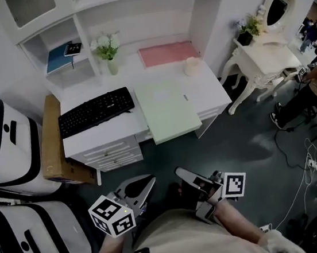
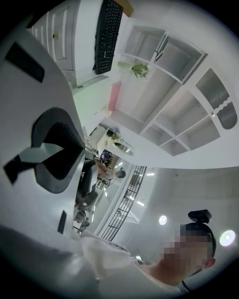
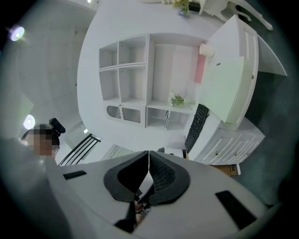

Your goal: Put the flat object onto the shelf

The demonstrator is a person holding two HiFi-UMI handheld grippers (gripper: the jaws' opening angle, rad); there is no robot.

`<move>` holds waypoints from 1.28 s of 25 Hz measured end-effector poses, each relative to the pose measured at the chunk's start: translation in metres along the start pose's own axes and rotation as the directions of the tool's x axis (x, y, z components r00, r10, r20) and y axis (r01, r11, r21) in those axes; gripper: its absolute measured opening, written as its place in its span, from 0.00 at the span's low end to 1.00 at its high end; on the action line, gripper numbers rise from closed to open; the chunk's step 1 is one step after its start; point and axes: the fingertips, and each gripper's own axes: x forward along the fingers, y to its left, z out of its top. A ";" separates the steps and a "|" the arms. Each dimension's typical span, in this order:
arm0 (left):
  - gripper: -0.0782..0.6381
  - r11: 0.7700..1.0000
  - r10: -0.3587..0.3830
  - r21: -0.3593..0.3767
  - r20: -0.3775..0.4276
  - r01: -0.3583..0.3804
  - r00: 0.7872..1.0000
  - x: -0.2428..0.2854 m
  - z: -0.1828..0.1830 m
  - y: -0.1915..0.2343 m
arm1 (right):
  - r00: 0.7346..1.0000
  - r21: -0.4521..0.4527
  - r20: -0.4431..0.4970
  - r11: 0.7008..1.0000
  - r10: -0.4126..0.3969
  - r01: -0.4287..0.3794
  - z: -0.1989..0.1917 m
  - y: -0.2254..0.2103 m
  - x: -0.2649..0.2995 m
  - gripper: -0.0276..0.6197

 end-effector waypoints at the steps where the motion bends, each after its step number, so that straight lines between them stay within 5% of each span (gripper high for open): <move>1: 0.13 1.000 0.005 0.000 -0.001 -0.005 1.000 0.004 0.001 0.001 | 1.000 0.007 0.000 1.000 0.001 -0.001 0.005 -0.002 0.000 0.08; 12: 0.13 0.996 0.084 0.004 0.007 -0.084 0.996 0.042 0.022 0.011 | 0.999 0.053 -0.042 0.998 0.026 -0.024 0.057 -0.018 0.003 0.08; 27: 0.13 0.977 0.213 -0.005 0.048 -0.213 0.976 0.087 0.036 0.017 | 0.986 0.043 -0.142 0.995 -0.084 0.091 0.109 -0.073 -0.014 0.08; 29: 0.13 0.974 0.226 -0.005 0.043 -0.226 0.973 0.092 0.036 0.018 | 0.988 0.038 -0.106 0.992 -0.112 0.117 0.119 -0.085 -0.018 0.14; 32: 0.13 0.969 0.246 -0.008 0.033 -0.246 0.969 0.096 0.036 0.019 | 0.981 0.038 -0.090 0.984 -0.170 0.173 0.129 -0.108 -0.025 0.36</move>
